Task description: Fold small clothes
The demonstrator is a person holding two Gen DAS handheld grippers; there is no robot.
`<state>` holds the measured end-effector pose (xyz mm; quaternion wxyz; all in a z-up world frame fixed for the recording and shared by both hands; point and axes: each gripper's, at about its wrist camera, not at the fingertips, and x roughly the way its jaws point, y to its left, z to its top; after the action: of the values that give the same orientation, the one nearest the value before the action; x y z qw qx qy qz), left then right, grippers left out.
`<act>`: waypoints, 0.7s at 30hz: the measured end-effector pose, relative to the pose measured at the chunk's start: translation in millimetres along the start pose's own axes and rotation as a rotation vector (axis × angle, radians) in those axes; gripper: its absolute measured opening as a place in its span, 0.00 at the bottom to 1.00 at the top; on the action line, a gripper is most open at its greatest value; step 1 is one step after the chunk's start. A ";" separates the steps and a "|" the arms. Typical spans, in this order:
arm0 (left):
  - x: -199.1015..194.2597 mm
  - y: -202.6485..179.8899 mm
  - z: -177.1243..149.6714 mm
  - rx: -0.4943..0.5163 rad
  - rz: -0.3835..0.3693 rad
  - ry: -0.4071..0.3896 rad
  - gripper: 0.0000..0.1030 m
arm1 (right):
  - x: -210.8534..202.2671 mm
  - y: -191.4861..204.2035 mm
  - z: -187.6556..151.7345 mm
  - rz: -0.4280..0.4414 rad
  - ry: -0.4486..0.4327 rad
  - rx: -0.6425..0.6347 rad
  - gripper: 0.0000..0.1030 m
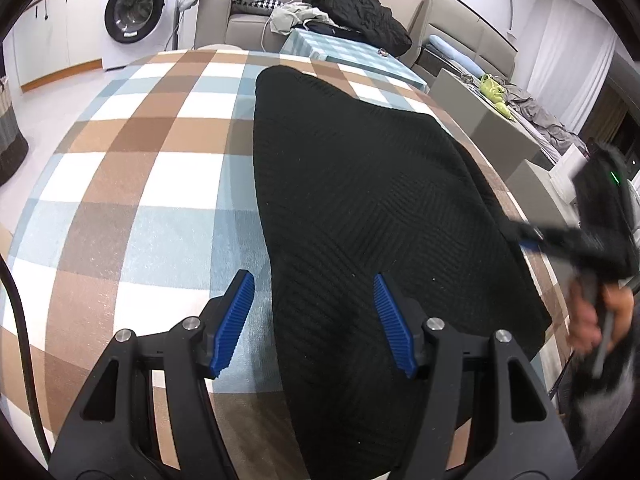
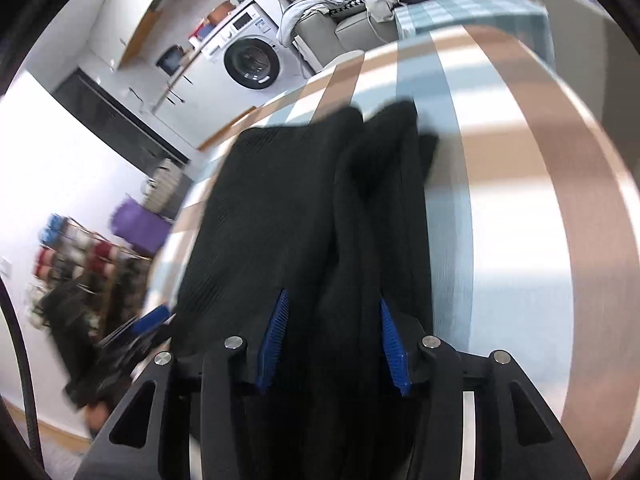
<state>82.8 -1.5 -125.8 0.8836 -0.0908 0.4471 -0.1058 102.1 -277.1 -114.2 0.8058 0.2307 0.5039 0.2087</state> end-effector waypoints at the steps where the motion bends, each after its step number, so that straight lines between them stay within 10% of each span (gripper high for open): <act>1: 2.1 0.0 0.6 0.001 -0.005 0.005 0.57 | -3.6 1.3 -9.0 0.028 0.000 0.003 0.44; 5: 6.0 -4.3 2.5 0.026 -0.012 0.013 0.57 | -3.9 15.7 -33.0 0.012 -0.001 -0.087 0.43; 7: 5.1 -6.6 2.8 0.035 -0.014 0.012 0.57 | 0.8 22.4 -33.7 -0.025 -0.006 -0.122 0.08; 16: 1.9 -4.6 -1.5 0.041 0.001 0.018 0.57 | -6.5 16.4 -33.8 -0.196 0.005 -0.109 0.06; 21: -5.7 -6.6 -8.7 0.061 0.014 0.008 0.57 | -16.2 7.6 -42.6 -0.110 -0.014 -0.064 0.12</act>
<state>71.7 -6.9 -124.8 0.8848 -0.0605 0.4478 -0.1137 56.0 -273.4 -114.6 0.8264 0.1783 0.5033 0.1787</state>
